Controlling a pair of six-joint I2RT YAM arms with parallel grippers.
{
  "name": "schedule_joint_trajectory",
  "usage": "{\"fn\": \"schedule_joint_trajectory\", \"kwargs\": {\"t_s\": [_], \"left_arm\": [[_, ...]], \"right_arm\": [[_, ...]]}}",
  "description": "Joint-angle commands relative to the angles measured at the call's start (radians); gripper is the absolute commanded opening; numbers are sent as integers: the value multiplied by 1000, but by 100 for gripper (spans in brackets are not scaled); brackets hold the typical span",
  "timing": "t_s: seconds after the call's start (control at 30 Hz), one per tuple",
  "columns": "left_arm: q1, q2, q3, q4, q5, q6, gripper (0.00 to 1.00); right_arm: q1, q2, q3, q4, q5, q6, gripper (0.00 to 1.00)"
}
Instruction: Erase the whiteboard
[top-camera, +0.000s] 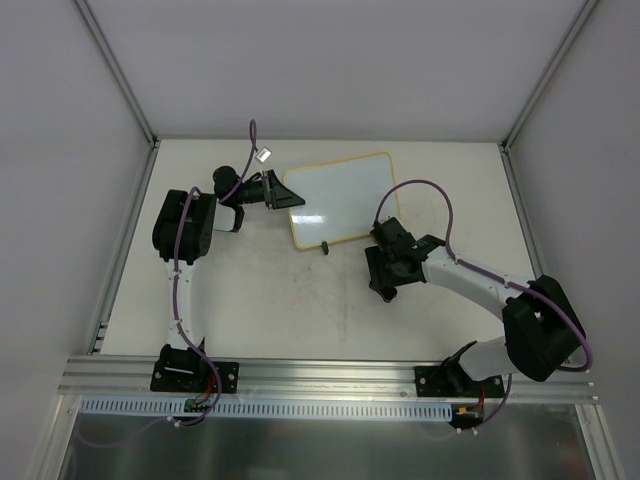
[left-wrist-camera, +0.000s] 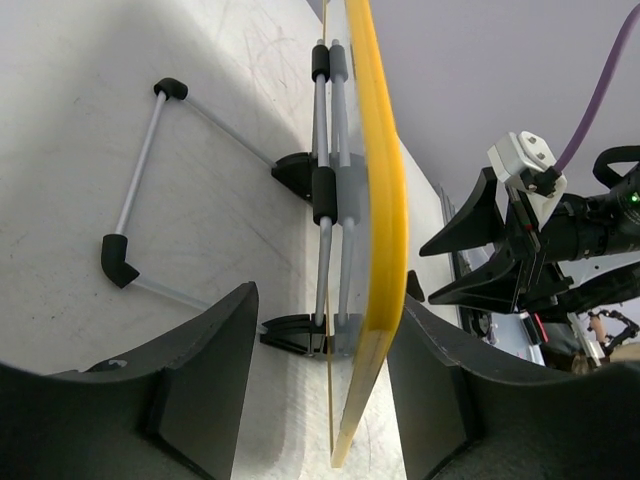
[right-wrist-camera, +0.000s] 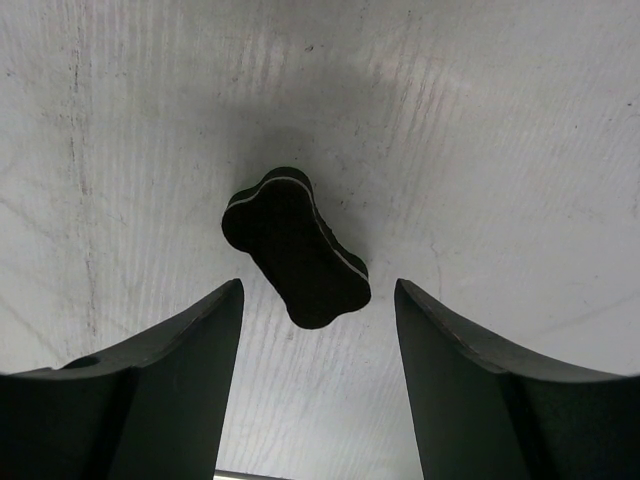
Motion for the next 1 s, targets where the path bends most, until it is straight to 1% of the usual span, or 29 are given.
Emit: {"fn": "schedule_joint_trajectory", "kwargs": {"t_s": [0.0, 0.2, 0.23, 0.3, 0.43, 0.47, 0.5, 0.57, 0.77, 0.97], "left_arm": [[13, -9, -14, 384, 13, 35, 53], [14, -8, -7, 384, 16, 32, 58], [14, -8, -7, 384, 18, 32, 61], [14, -9, -10, 384, 18, 34, 65], [14, -13, -13, 384, 15, 38, 81], [16, -13, -14, 384, 15, 38, 90], [16, -14, -16, 384, 13, 40, 95], [16, -16, -21, 384, 13, 45, 99], [16, -37, -37, 384, 12, 52, 99], [23, -112, -91, 384, 1, 58, 99]], "right_arm": [[7, -31, 3, 7, 17, 3, 65], [7, -36, 3, 14, 14, -5, 65], [7, -38, 2, 15, 16, -8, 65], [7, -42, -1, 17, 19, -8, 65], [7, -57, -9, 20, 19, -9, 65], [7, -62, -11, 23, 14, -6, 65], [5, -67, -12, 23, 14, -8, 65], [7, -77, -14, 23, 14, -6, 66], [7, -103, -21, 23, 16, -5, 66], [7, -137, -31, 29, 14, -6, 65]]}}
